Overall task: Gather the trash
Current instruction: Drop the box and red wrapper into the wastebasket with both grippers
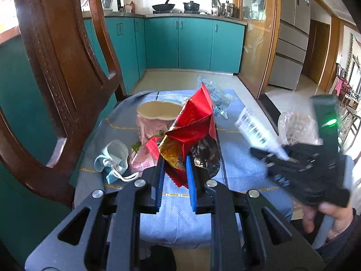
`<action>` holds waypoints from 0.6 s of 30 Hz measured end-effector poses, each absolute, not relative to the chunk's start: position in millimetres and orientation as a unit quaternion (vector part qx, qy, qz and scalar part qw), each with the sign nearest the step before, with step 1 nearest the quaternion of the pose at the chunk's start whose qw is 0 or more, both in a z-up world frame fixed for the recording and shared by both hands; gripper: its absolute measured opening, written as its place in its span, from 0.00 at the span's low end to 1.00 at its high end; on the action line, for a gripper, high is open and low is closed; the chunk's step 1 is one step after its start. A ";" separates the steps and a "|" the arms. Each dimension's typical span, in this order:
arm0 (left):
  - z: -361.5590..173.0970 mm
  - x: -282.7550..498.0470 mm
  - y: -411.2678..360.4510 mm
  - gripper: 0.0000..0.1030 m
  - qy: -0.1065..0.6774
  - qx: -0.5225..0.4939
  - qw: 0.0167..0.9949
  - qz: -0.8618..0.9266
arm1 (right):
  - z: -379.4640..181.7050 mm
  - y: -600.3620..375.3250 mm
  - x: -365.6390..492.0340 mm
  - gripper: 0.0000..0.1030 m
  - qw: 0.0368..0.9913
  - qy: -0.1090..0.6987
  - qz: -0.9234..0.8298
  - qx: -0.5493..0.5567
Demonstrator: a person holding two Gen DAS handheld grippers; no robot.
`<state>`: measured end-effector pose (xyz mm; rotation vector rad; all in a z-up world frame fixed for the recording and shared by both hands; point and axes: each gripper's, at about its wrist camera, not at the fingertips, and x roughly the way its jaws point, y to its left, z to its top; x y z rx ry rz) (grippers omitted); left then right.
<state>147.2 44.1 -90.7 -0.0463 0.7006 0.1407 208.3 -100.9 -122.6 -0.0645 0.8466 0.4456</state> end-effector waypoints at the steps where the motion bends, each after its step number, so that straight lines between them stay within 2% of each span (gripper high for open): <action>1: -87.4 147.3 41.8 0.19 0.339 -0.022 0.938 0.067 | -115.2 -107.5 206.2 0.20 0.893 0.396 0.214 -0.024; 8: -70.5 158.4 3.8 0.19 0.319 -0.010 0.947 0.029 | -69.8 -176.7 191.9 0.20 0.929 0.313 0.195 0.024; 18: -75.2 191.8 -78.3 0.19 0.323 0.003 0.944 -0.067 | -73.8 -251.0 181.1 0.20 0.943 0.307 0.114 0.057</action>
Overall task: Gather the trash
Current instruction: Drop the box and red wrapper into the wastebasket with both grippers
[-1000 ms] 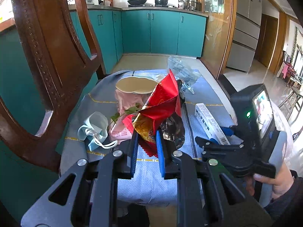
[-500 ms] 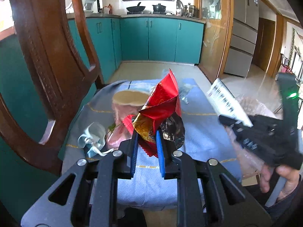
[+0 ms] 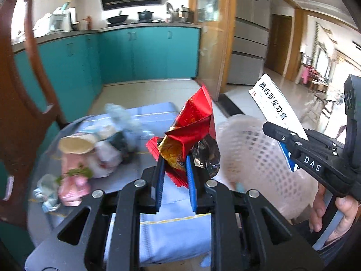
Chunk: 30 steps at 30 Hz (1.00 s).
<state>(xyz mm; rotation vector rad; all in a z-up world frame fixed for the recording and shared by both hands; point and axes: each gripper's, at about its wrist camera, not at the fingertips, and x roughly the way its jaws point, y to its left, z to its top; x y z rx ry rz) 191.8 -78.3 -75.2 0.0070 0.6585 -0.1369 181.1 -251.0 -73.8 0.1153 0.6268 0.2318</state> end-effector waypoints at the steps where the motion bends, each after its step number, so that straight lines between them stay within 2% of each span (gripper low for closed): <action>1: -77.2 196.6 -87.4 0.19 0.327 0.003 0.942 -0.079 | -78.5 -256.1 182.3 0.20 0.943 0.310 0.104 0.061; 11: -96.9 222.0 -158.5 0.20 0.342 0.019 0.929 -0.141 | -100.0 -309.9 178.3 0.20 0.936 0.339 0.022 0.086; 13: -101.3 225.9 -165.9 0.23 0.348 0.018 0.924 -0.156 | -104.3 -315.5 178.9 0.20 0.933 0.348 0.013 0.089; 20: -110.2 229.3 -178.4 0.48 0.356 0.015 0.919 -0.168 | -109.1 -321.1 179.6 0.20 0.929 0.359 0.005 0.093; 23: -106.5 226.7 -173.1 0.50 0.349 0.021 0.923 -0.159 | -110.2 -318.6 180.5 0.22 0.928 0.361 0.003 0.091; 25: -105.4 224.9 -165.7 0.55 0.346 0.021 0.926 -0.150 | -108.1 -315.9 182.3 0.27 0.929 0.359 0.005 0.093; 26: -104.6 224.1 -162.7 0.62 0.345 0.018 0.927 -0.148 | -107.7 -315.2 182.5 0.34 0.929 0.358 0.005 0.095; 30: -101.8 223.4 -154.3 0.64 0.345 0.008 0.926 -0.153 | -105.4 -310.7 183.4 0.51 0.931 0.351 0.007 0.096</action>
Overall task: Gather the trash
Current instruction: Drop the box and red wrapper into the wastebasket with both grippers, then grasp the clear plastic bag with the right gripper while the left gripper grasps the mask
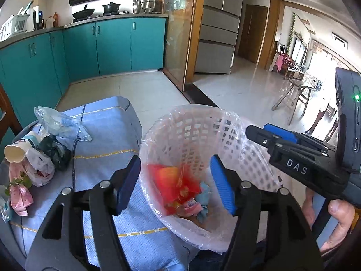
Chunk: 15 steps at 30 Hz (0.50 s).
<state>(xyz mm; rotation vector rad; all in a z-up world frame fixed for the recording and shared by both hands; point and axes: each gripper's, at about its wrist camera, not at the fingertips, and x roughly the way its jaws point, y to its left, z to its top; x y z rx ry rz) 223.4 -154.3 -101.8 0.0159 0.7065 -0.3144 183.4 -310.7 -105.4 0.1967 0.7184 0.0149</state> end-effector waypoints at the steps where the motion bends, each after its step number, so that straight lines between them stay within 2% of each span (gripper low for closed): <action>1: -101.5 222.4 -152.2 0.65 0.343 0.010 0.927 -0.151 | -105.0 -309.9 183.7 0.52 0.932 0.349 0.006 0.096; 3: -100.1 219.3 -144.7 0.72 0.337 0.012 0.931 -0.138 | -104.2 -309.2 184.4 0.54 0.933 0.346 0.001 0.096; 8: -98.9 206.5 -88.8 0.72 0.313 0.006 0.950 -0.021 | -100.8 -300.3 192.3 0.54 0.933 0.341 0.009 0.115; 15: -111.5 184.6 43.4 0.72 0.310 0.007 0.931 0.194 | -92.2 -222.2 209.5 0.54 0.933 0.334 0.110 0.078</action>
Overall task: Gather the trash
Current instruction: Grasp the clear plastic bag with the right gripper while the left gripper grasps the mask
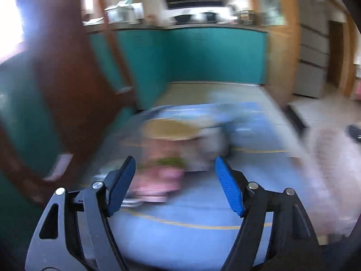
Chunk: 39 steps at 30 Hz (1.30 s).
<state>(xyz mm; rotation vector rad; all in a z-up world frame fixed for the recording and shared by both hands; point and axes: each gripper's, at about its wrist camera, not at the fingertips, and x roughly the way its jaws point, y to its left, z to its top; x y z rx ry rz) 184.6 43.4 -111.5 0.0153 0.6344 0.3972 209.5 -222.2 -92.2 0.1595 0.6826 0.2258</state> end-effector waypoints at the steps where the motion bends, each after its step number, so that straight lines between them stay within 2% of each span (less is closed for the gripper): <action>1: -115.1 182.9 62.1 0.72 0.318 -0.001 0.924 0.214 | -91.3 -207.4 212.3 0.54 0.932 0.333 0.124 0.068; 4: -126.5 184.4 103.3 0.72 0.353 -0.043 0.905 0.233 | -88.4 -170.8 226.6 0.54 0.925 0.337 0.164 0.064; 8: -138.7 190.7 119.0 0.70 0.377 -0.056 0.896 0.230 | -84.3 -126.8 262.4 0.56 0.909 0.340 0.216 0.108; 10: -144.4 192.9 119.6 0.63 0.385 -0.048 0.894 0.224 | -87.8 -105.8 281.1 0.61 0.903 0.343 0.232 0.119; 12: -148.2 195.4 121.5 0.48 0.392 -0.048 0.894 0.214 | -92.5 -87.0 295.4 0.61 0.902 0.349 0.230 0.109; 15: -152.6 197.4 124.4 0.33 0.396 -0.054 0.895 0.199 | -100.9 -58.0 313.7 0.62 0.905 0.354 0.227 0.062; 17: -155.2 198.3 124.6 0.27 0.398 -0.054 0.896 0.191 | -105.6 -45.0 318.8 0.61 0.909 0.353 0.220 0.023; 19: -156.6 198.8 123.7 0.25 0.397 -0.051 0.898 0.183 | -109.4 -36.1 321.7 0.61 0.910 0.351 0.218 -0.010; 20: -158.3 197.7 122.6 0.24 0.396 -0.050 0.898 0.182 | -111.6 -35.6 322.0 0.56 0.909 0.353 0.220 -0.016; 21: -161.0 200.6 124.5 0.24 0.395 -0.050 0.899 0.182 | -113.5 -34.9 321.5 0.43 0.906 0.357 0.225 -0.019; 22: -162.0 197.7 124.9 0.24 0.395 -0.050 0.899 0.181 | -115.3 -34.8 321.3 0.36 0.903 0.362 0.231 -0.021; 23: -161.5 196.9 124.4 0.24 0.394 -0.051 0.900 0.180 | -117.1 -33.9 320.5 0.22 0.899 0.368 0.237 -0.025; 24: -160.9 196.5 124.3 0.24 0.393 -0.053 0.900 0.180 | -118.3 -33.0 318.3 0.19 0.896 0.370 0.241 -0.033; 26: -160.1 195.5 123.2 0.24 0.389 -0.051 0.902 0.181 | -116.8 -33.8 312.8 0.17 0.900 0.363 0.237 -0.043; 32: -144.3 174.6 120.5 0.13 0.369 -0.070 0.911 0.170 | -91.2 -61.4 283.5 0.17 0.915 0.330 0.231 -0.027; 36: -125.3 159.5 117.5 0.12 0.345 -0.100 0.923 0.140 | -73.3 -94.2 254.4 0.17 0.922 0.308 0.235 0.014; 39: -116.4 155.8 109.2 0.13 0.336 -0.084 0.928 0.136 | -66.5 -104.9 241.8 0.17 0.927 0.293 0.232 0.016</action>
